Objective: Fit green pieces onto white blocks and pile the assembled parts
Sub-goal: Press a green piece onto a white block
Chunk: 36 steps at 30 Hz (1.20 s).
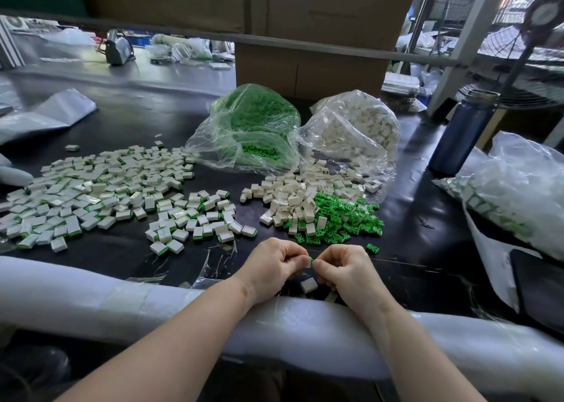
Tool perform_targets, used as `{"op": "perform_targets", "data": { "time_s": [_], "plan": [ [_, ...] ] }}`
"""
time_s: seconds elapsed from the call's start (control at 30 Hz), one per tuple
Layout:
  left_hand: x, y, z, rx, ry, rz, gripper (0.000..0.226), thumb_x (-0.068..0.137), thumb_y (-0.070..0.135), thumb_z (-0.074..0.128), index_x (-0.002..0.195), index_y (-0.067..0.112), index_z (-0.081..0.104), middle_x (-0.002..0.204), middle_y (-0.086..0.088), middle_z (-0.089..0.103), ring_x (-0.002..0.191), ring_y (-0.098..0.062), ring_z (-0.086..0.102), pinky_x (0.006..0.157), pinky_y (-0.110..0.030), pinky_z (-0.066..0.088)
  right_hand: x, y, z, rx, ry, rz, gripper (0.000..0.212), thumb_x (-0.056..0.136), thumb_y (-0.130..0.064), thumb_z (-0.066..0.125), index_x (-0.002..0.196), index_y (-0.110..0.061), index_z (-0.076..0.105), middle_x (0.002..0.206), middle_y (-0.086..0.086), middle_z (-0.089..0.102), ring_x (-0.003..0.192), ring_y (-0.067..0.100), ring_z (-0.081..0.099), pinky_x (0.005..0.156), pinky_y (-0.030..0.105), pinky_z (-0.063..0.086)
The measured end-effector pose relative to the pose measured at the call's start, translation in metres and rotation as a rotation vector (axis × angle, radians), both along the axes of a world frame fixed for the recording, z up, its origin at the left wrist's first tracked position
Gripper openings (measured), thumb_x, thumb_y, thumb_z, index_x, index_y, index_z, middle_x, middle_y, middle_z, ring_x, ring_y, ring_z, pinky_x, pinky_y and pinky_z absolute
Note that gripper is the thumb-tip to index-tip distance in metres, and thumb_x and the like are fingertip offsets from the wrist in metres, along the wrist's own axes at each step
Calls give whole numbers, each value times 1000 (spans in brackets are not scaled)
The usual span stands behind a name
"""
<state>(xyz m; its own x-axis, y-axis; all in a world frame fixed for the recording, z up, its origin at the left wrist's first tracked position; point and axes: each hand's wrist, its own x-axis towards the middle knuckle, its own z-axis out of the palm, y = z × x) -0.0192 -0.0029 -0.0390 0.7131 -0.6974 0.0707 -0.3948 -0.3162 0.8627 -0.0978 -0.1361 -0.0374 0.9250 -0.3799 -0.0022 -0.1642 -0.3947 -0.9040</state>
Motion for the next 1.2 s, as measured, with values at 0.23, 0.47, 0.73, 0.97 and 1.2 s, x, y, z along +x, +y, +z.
{"op": "perform_targets", "data": {
  "time_s": [0.23, 0.47, 0.73, 0.97, 1.2],
  "plan": [
    [0, 0, 0, 6, -76, -39, 13, 89, 12, 60, 92, 7, 71, 86, -13, 70, 74, -12, 57, 72, -24, 47, -1, 0, -1, -8, -20, 20, 20, 81, -13, 69, 61, -12, 64, 50, -3, 58, 47, 8, 48, 50, 21, 40],
    [-2, -3, 1, -128, 48, 13, 15, 92, 13, 56, 103, 14, 65, 86, -9, 68, 77, -23, 63, 78, -30, 53, 1, 3, -1, 215, -158, -58, 11, 82, -3, 66, 71, -3, 65, 48, -4, 59, 44, 2, 52, 44, 17, 43],
    [-3, -2, -3, -89, -74, 15, 19, 84, 7, 65, 89, 23, 56, 80, -6, 64, 75, -20, 64, 77, -30, 53, -2, 0, -1, 320, -209, -77, 6, 80, 6, 64, 80, 0, 63, 55, 2, 65, 48, 8, 58, 45, 18, 46],
    [-1, -1, 1, -130, 24, 41, 5, 90, 17, 59, 91, 15, 64, 69, 9, 58, 61, -6, 52, 63, -19, 47, -2, 3, -1, 257, -212, -90, 14, 83, 0, 65, 71, -5, 66, 51, -1, 59, 46, 6, 52, 44, 19, 46],
    [-1, 0, 4, -84, 72, 1, 11, 90, 14, 59, 91, 7, 68, 70, 1, 61, 65, -8, 52, 67, -23, 47, 0, 4, -1, 173, -120, -83, 16, 85, -3, 64, 69, -2, 64, 51, 3, 57, 42, 7, 48, 44, 19, 42]
  ]
}}
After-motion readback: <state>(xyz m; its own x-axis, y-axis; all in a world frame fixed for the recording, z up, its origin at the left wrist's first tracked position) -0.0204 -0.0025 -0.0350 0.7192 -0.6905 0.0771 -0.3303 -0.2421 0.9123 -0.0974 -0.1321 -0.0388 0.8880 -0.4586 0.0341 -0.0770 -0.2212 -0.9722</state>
